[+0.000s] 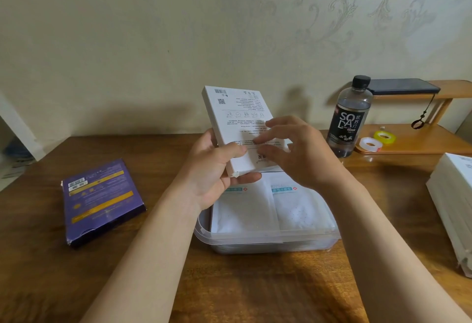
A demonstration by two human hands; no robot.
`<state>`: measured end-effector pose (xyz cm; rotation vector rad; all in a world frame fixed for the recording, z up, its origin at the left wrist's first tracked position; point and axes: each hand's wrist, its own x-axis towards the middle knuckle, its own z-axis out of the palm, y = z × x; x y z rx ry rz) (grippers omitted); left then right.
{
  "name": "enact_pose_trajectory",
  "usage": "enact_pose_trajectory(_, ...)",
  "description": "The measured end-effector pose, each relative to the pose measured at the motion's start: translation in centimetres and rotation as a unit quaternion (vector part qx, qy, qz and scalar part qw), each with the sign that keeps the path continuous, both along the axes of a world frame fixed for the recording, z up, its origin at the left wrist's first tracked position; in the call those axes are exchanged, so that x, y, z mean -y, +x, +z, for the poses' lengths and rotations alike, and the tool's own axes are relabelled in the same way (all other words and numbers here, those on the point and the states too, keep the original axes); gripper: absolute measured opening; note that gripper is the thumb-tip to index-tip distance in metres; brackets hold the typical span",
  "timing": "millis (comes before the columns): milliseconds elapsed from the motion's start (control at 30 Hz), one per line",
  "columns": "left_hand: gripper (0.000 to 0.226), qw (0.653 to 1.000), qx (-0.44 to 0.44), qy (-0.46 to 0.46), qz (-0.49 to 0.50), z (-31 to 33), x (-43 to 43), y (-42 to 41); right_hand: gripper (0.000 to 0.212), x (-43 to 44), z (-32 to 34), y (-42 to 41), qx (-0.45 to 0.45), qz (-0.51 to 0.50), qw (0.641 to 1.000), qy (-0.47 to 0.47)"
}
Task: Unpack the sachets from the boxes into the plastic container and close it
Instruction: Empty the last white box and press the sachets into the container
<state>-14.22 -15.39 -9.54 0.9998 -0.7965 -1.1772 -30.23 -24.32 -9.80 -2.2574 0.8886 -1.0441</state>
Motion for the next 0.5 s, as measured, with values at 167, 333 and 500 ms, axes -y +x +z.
enact_pose_trajectory(167, 0.039, 1.0, 0.001, 0.008, 0.001, 0.09, 0.03, -0.03, 0.008, -0.09, -0.29, 0.38, 0.004, -0.013, 0.998, -0.063)
enact_pose_trajectory(333, 0.036, 1.0, -0.017, 0.01, 0.003, 0.18, 0.08, -0.04, 0.007, -0.33, -0.18, 0.52, -0.033, -0.01, 0.994, -0.101)
enact_pose_trajectory(500, 0.031, 0.998, -0.053, 0.013, 0.021, 0.25, 0.14, 0.08, 0.008, -0.66, 0.08, 0.44, -0.049, -0.008, 0.992, -0.116)
